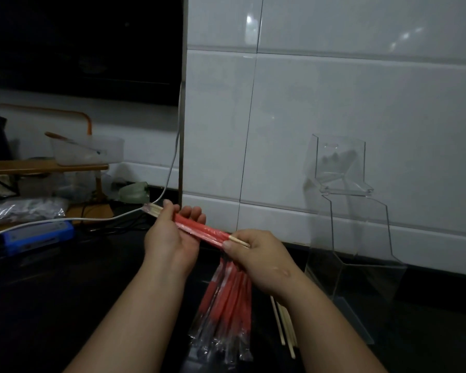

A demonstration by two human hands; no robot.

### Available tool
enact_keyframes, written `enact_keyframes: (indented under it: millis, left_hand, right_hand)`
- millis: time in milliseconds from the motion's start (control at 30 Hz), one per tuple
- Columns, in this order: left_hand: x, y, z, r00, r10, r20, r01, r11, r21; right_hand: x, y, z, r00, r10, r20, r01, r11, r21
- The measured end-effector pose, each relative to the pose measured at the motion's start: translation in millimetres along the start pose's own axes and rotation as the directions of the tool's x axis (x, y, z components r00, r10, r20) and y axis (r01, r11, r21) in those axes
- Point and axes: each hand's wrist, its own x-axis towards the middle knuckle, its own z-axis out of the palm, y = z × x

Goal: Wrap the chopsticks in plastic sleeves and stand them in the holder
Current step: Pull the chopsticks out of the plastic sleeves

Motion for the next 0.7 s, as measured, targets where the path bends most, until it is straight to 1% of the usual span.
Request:
enact_keyframes:
  millis: [67, 100, 167, 233, 400, 567, 700]
  left_hand:
    - [0, -4, -1, 1.0, -0.021, -0.019, 0.021, 0.999, 0.027]
    - [-2, -8, -1, 0.999, -0.031, -0.009, 0.031, 0.999, 0.043]
    - [-7, -14, 2, 0.998, -0.048, 0.03, 0.046, 0.997, 0.065]
    - [-11, -17, 5, 0.995, -0.065, 0.07, 0.06, 0.996, 0.07]
    - [-16, -17, 7, 0.995, -0.03, 0.1, 0.016, 0.99, 0.138]
    - [-25, -22, 11, 0.993, -0.038, 0.108, 0.016, 0.979, 0.203]
    - [-33, -28, 13, 0.985, -0.064, 0.159, 0.022, 0.967, 0.255]
  right_hand:
    - [-1, -3, 5, 0.997, -0.018, -0.073, 0.025, 0.996, 0.088]
    - [-1, -4, 7, 0.989, -0.023, -0.143, 0.043, 0.99, 0.137]
    - [0, -7, 11, 0.949, -0.024, -0.314, 0.092, 0.975, 0.203]
    - [2, -8, 12, 0.91, -0.016, -0.415, 0.133, 0.958, 0.255]
    - [0, -5, 15, 0.87, 0.026, -0.493, 0.158, 0.932, 0.327]
    - [2, 1, 17, 0.857, 0.034, -0.514, 0.167, 0.925, 0.34]
    - [2, 0, 24, 0.848, 0.034, -0.529, 0.171, 0.927, 0.333]
